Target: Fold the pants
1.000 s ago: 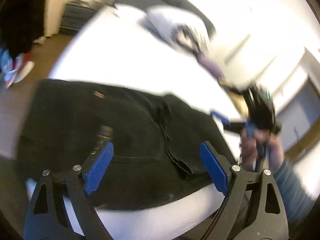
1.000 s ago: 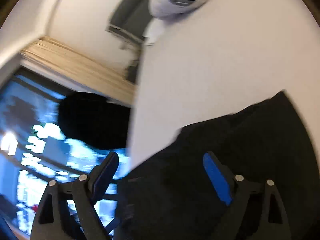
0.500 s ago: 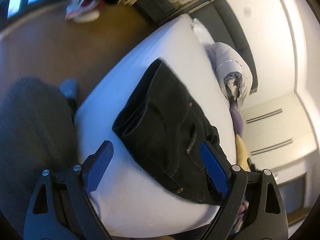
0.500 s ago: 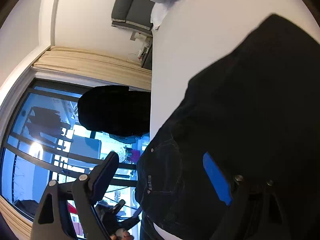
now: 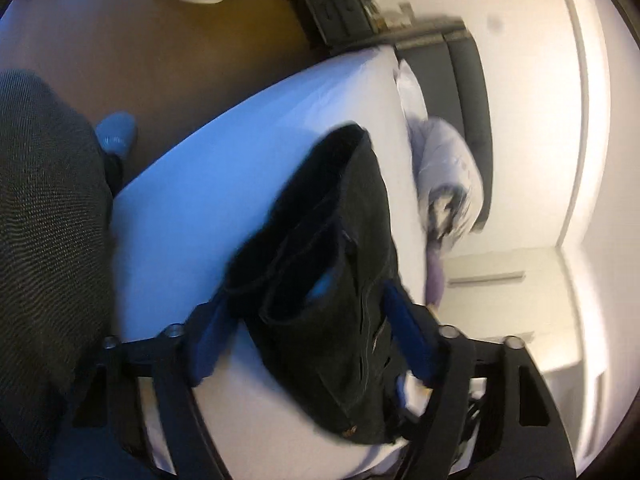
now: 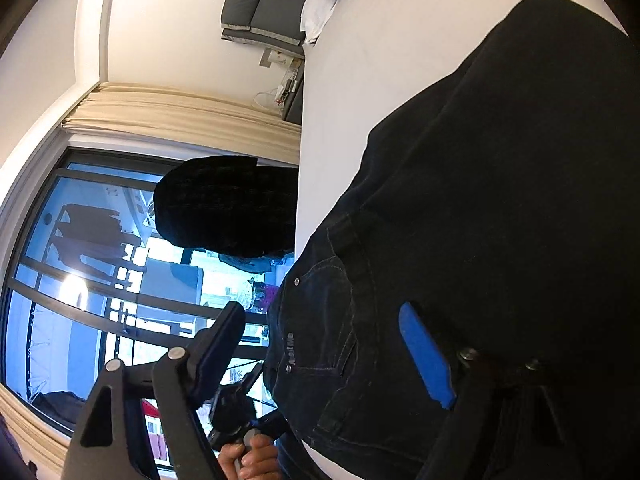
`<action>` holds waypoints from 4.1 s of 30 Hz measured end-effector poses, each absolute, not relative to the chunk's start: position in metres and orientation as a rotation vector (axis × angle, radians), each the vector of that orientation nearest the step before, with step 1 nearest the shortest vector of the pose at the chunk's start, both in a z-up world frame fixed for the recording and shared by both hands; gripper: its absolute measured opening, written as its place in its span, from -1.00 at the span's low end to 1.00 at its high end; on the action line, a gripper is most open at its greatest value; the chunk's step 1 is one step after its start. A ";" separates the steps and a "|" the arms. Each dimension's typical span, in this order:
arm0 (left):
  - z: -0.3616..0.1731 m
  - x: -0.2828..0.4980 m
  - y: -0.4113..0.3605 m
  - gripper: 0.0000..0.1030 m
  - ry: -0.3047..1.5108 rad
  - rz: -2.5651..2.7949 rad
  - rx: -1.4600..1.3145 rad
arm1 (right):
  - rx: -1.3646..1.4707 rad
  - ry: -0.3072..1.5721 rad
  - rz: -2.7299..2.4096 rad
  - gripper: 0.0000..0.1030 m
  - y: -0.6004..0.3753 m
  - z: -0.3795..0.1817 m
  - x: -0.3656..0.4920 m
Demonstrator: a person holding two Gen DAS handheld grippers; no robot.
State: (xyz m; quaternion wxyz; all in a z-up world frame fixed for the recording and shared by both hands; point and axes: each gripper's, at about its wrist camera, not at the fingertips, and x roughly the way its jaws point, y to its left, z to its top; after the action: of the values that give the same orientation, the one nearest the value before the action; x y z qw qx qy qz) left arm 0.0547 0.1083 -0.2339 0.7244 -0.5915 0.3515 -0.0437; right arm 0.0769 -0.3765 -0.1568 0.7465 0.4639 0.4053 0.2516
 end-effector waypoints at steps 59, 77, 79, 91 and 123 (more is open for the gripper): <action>-0.022 0.141 -0.230 -0.76 0.799 -0.497 -0.083 | 0.872 0.960 0.666 0.87 -0.422 -0.082 0.157; -0.076 0.104 -0.358 -0.75 0.875 -0.541 0.320 | 0.589 1.145 0.551 0.65 -0.413 -0.102 0.119; -0.077 0.100 -0.363 -0.75 0.874 -0.541 0.331 | 0.490 1.161 0.532 0.33 -0.407 -0.101 0.116; -0.068 0.109 -0.387 -0.75 0.856 -0.574 0.351 | 0.502 1.092 0.485 -0.73 -0.442 -0.097 0.108; -0.112 0.144 -0.454 -0.37 0.954 -0.724 0.269 | 0.715 1.077 0.487 -0.67 -0.522 -0.158 0.117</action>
State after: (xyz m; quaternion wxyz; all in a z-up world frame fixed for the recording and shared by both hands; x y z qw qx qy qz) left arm 0.1441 -0.4535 -0.1116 0.8174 0.1262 0.4477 -0.3397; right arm 0.1173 -0.5223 -0.1583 0.7708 0.3297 0.4966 0.2248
